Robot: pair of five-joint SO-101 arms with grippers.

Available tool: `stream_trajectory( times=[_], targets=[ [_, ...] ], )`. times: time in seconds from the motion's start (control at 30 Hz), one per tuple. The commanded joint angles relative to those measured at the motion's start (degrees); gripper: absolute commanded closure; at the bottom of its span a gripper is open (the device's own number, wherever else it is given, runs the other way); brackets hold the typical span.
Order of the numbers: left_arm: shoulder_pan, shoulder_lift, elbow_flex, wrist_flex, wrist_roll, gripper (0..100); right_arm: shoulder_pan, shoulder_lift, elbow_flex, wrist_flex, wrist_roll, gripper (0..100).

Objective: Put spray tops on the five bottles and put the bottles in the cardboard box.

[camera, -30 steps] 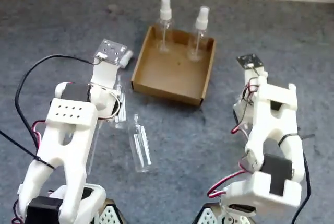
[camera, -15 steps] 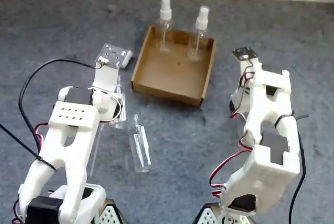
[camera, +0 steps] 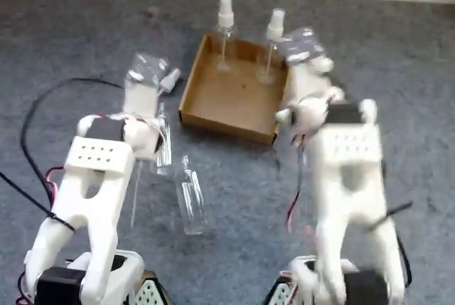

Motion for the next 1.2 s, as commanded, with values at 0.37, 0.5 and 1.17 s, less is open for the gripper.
stream_trajectory(
  times=[0.37,0.5,1.17],
  targets=[
    [-4.7,-14.5,-33.8,10.4,14.3,100,-26.6,-22.0,28.4,-25.4,-5.2,99.5],
    [-4.7,-23.0,-26.9,7.8,18.6,100,-26.7,-21.9,29.0,-27.2,-4.8,99.5],
    [-5.0,-50.2,5.8,-18.5,26.3,100,-39.4,-22.2,44.6,-48.2,-5.0,99.5]
  ],
)
